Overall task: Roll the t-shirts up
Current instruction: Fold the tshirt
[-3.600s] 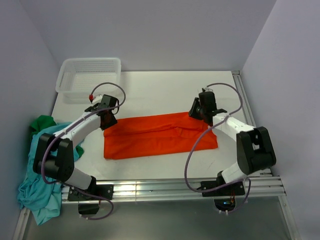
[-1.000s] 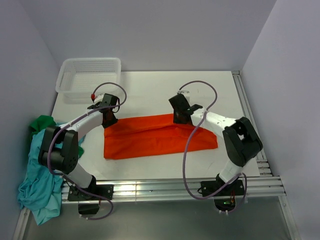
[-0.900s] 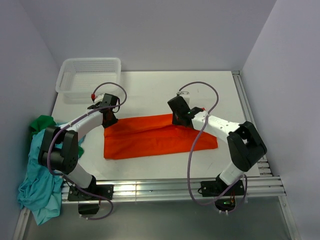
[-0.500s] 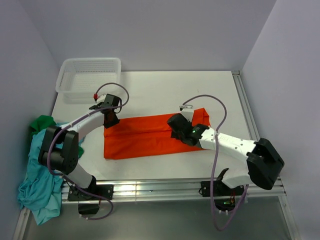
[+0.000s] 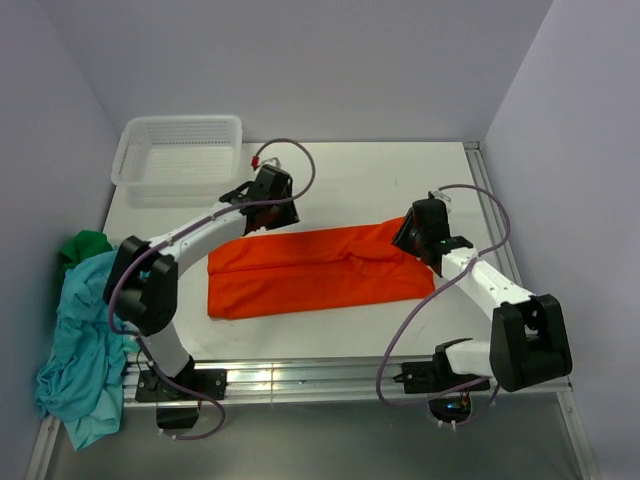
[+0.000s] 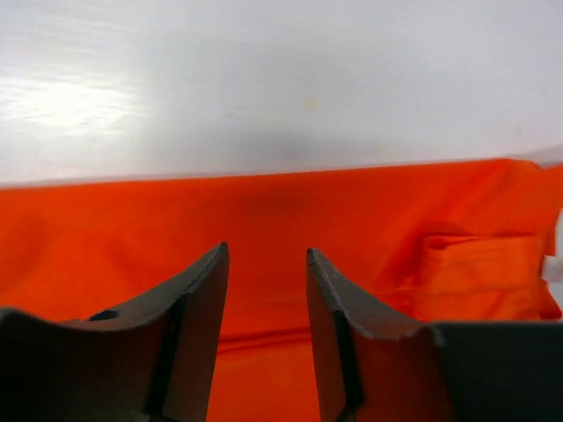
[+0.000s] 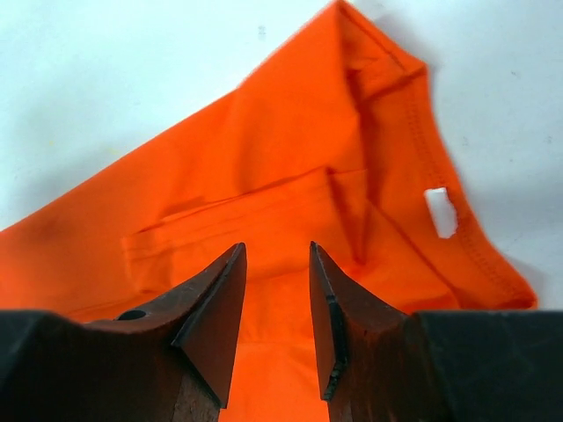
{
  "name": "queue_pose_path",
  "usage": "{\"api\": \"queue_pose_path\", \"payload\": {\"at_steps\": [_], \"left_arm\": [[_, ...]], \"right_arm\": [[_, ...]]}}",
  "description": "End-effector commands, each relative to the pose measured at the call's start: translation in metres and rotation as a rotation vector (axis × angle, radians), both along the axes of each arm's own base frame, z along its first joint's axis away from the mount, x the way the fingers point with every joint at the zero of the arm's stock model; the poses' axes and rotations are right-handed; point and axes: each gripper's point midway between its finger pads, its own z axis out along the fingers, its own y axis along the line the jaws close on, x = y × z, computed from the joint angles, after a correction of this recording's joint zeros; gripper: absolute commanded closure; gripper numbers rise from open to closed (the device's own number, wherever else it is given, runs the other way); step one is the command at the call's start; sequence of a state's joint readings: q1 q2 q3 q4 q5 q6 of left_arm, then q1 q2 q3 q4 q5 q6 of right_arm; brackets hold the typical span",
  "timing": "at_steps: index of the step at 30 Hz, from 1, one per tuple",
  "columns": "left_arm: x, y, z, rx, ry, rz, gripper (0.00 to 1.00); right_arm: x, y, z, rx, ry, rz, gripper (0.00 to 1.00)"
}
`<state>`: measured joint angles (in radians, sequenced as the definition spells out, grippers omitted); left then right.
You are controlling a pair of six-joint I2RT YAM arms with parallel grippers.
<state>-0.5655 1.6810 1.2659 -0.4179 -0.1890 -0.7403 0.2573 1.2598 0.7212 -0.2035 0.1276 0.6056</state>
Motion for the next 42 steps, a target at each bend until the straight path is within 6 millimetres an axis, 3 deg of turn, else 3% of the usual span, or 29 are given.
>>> {"api": "queue_pose_path", "payload": {"at_steps": [1,2,7,8,13,21,32,37,42], "left_arm": [[0.007,-0.054,-0.002,-0.078,0.009,-0.138,0.53],[0.004,-0.067,-0.015,-0.080,0.038,-0.169,0.52],[0.007,-0.118,-0.019,-0.159,0.031,-0.279,0.43],[0.006,-0.123,-0.027,-0.163,0.043,-0.290,0.42],[0.013,-0.146,-0.026,-0.228,0.023,-0.348,0.42],[0.020,-0.163,-0.018,-0.284,-0.014,-0.375,0.48],[0.008,-0.179,-0.024,-0.316,0.003,-0.426,0.48],[-0.002,-0.184,-0.026,-0.318,0.011,-0.442,0.49],[-0.007,-0.182,-0.031,-0.314,0.024,-0.440,0.51]], "right_arm": [[0.014,0.006,-0.003,0.100,-0.037,0.067,0.58],[0.017,0.002,-0.005,0.111,-0.031,0.055,0.58],[0.028,-0.002,-0.023,0.109,-0.004,0.040,0.58],[0.031,-0.004,-0.023,0.107,-0.004,0.035,0.58],[0.038,-0.010,-0.035,0.089,0.028,0.017,0.59],[0.038,-0.019,-0.035,0.062,0.019,-0.005,0.59],[0.042,-0.020,-0.040,0.065,0.039,-0.007,0.64],[0.043,-0.019,-0.041,0.066,0.043,0.002,0.73],[0.042,-0.018,-0.040,0.068,0.037,0.014,0.94]]}}
